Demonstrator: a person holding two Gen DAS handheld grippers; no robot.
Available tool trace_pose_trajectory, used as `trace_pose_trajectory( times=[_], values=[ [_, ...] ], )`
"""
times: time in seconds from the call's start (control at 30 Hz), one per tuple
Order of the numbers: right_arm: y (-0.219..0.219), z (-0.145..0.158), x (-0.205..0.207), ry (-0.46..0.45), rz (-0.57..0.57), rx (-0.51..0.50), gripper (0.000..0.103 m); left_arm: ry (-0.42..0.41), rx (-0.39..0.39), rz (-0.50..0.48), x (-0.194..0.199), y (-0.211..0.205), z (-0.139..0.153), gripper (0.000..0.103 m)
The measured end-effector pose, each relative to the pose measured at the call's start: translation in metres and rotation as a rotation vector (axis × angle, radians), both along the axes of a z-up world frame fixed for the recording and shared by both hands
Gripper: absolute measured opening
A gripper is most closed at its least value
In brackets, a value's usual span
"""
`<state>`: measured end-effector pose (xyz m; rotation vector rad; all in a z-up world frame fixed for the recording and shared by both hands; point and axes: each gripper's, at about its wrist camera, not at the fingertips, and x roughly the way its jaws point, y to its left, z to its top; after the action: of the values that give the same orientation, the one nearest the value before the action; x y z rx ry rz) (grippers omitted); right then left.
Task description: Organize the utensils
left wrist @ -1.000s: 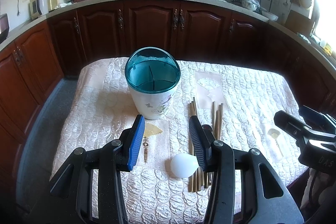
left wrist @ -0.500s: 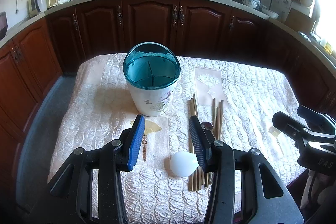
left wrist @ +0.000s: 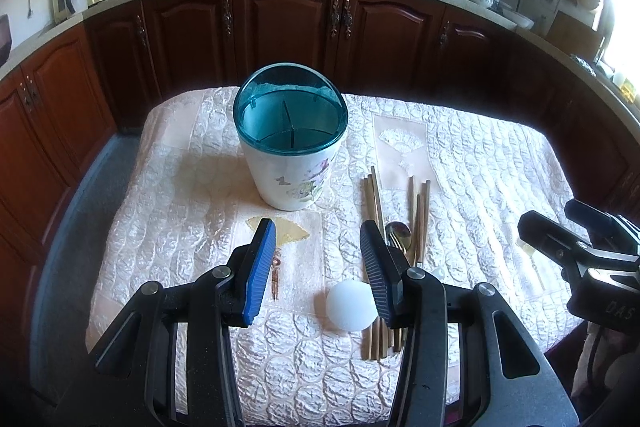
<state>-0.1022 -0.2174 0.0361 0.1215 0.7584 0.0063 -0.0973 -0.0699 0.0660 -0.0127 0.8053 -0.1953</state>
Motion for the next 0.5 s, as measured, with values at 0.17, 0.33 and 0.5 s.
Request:
trace_pose_trajectory(
  times=[0.17,0.33,0.5],
  values=[
    [0.0,-0.001,0.001,-0.002,0.006,0.0,0.099,0.001,0.001,-0.002,0.001,0.0,-0.001,0.043],
    [-0.002,-0.004,0.001,0.0,0.008,0.011,0.099,0.016,-0.008,-0.005,0.003,0.001,-0.003,0.043],
    [-0.007,-0.011,0.001,0.002,0.008,0.024,0.099,0.093,-0.074,-0.024,0.009,0.008,-0.013,0.043]
  ],
)
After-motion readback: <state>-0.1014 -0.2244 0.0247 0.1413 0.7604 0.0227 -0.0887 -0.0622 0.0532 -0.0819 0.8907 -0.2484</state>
